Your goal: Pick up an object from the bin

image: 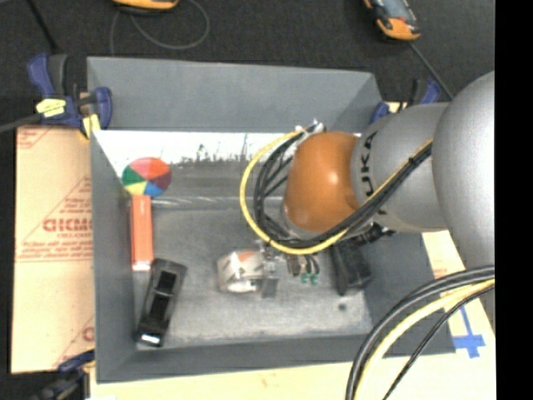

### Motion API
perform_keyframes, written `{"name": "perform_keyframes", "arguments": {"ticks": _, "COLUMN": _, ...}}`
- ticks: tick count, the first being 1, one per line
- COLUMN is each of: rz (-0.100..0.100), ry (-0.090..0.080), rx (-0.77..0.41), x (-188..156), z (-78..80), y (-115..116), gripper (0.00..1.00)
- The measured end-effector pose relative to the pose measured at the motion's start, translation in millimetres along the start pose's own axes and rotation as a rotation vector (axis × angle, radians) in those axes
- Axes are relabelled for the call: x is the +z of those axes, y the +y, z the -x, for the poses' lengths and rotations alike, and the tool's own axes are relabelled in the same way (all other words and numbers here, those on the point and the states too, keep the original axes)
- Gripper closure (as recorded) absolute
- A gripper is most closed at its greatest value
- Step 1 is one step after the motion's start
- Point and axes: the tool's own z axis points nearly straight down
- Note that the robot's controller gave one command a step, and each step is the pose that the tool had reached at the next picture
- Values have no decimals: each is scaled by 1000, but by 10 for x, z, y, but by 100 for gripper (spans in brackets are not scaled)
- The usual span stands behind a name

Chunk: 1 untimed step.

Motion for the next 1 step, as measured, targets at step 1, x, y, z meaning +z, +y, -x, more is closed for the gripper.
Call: {"name": "perform_keyframes", "arguments": {"ticks": 1, "rz": 0, "ry": 0, "rx": 1, "x": 0, "z": 1, "y": 0, "gripper": 100}}
